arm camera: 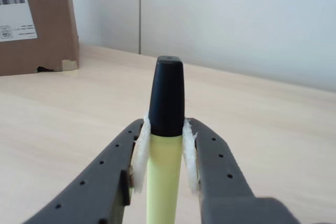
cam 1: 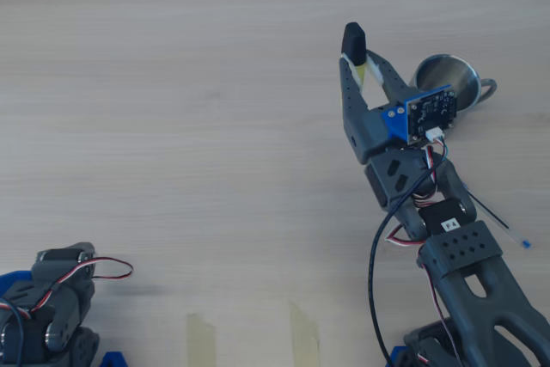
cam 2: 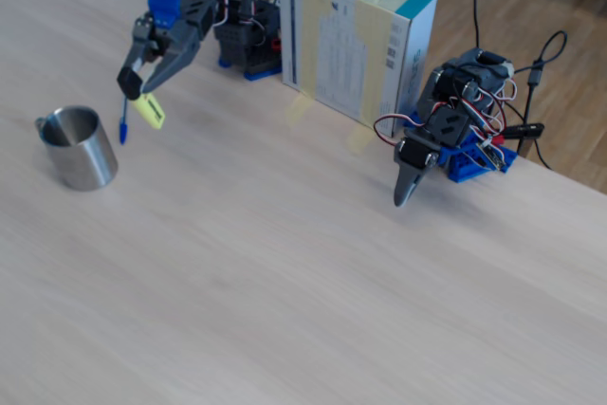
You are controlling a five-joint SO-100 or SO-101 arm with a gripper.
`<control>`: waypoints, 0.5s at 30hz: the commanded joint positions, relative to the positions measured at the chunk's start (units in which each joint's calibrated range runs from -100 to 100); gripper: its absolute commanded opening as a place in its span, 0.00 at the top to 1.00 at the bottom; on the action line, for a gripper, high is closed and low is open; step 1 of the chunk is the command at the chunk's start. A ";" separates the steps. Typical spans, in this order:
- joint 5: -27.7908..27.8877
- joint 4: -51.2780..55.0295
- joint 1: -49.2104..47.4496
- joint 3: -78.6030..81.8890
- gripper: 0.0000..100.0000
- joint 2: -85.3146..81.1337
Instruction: Grab the yellow pen and put it in the silver cup.
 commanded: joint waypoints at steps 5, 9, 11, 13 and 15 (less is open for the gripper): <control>2.13 -6.40 4.37 -2.73 0.98 -3.03; 2.13 -6.83 8.04 -2.73 0.98 -3.03; 2.13 -6.92 9.79 -2.73 0.98 -3.11; 2.13 -6.92 11.53 -2.73 0.98 -3.11; 2.13 -6.92 12.84 -2.73 0.98 -3.11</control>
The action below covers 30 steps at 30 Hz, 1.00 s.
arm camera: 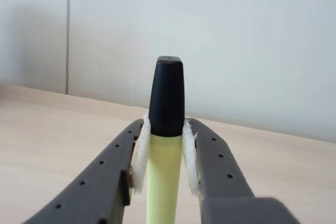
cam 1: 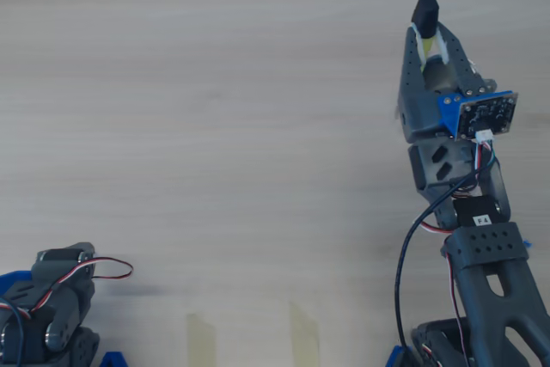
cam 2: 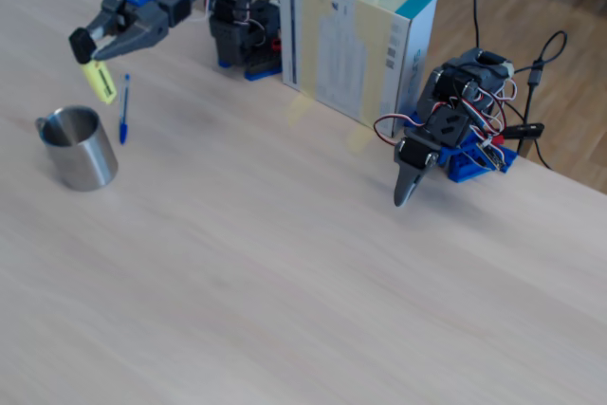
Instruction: Grab the yellow pen and put it in the silver cup.
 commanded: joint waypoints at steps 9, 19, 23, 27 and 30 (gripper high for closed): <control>0.17 -1.12 5.83 -2.64 0.98 -2.19; -0.09 -1.72 7.92 -2.73 0.98 1.30; -0.19 -6.61 8.45 -2.64 0.98 4.54; -1.96 -9.61 8.79 -1.73 0.98 7.95; -4.45 -13.47 9.32 0.63 0.98 10.27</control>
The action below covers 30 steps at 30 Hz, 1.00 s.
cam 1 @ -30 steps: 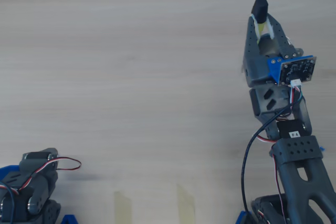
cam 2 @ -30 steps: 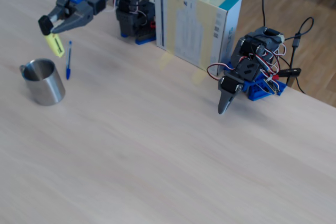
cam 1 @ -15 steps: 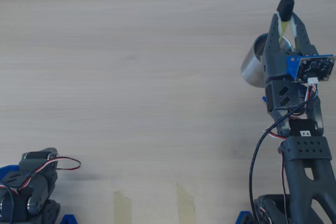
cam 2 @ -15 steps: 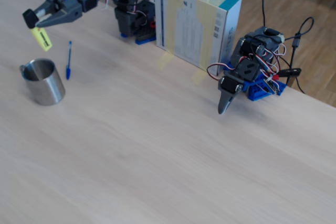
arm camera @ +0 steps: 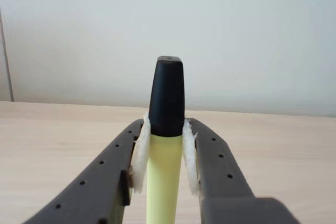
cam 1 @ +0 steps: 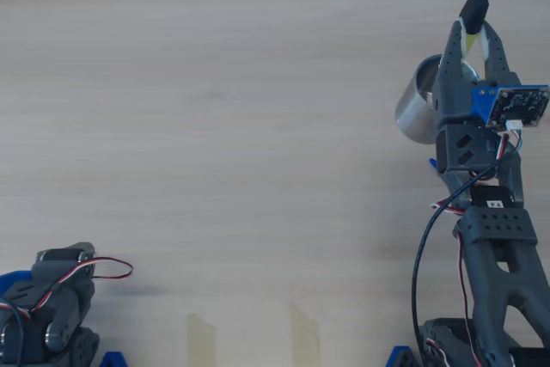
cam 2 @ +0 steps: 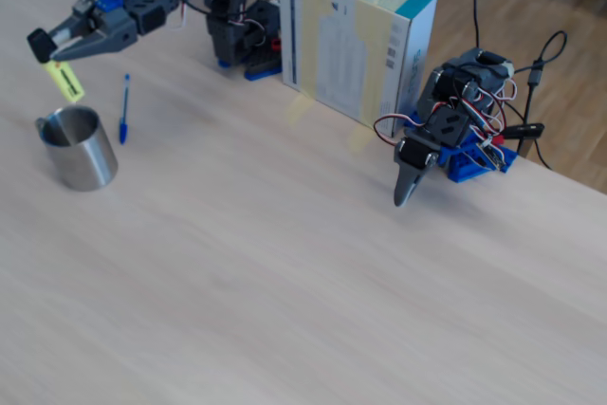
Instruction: Grab the yellow pen and put it in the silver cup.
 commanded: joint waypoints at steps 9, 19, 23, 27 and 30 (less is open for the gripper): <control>-5.69 -7.16 1.75 2.54 0.98 2.60; -7.40 -10.85 3.76 2.72 0.98 6.42; -7.40 -14.36 3.67 2.90 0.98 9.58; -7.14 -14.45 3.41 2.45 0.98 11.58; -7.14 -14.45 3.32 2.81 0.98 12.24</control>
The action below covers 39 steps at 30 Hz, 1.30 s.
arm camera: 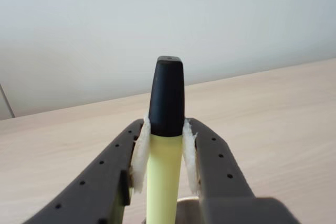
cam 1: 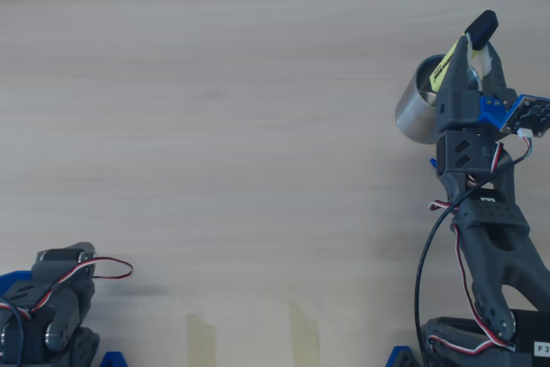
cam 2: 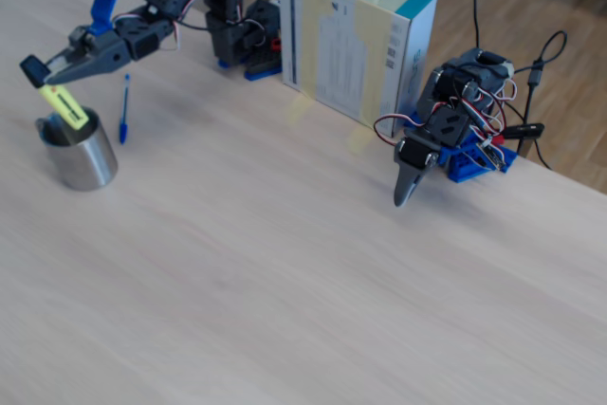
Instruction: Grab the yellow pen and put it in the silver cup.
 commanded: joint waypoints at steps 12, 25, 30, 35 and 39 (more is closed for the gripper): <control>0.09 -3.66 0.49 -0.89 0.98 6.55; 0.09 -14.81 0.14 -1.16 0.98 14.70; 0.03 -18.76 0.14 -1.34 0.98 16.94; -0.28 -20.99 0.14 -3.25 0.98 19.60; -0.33 -20.99 -0.12 -2.88 0.98 20.93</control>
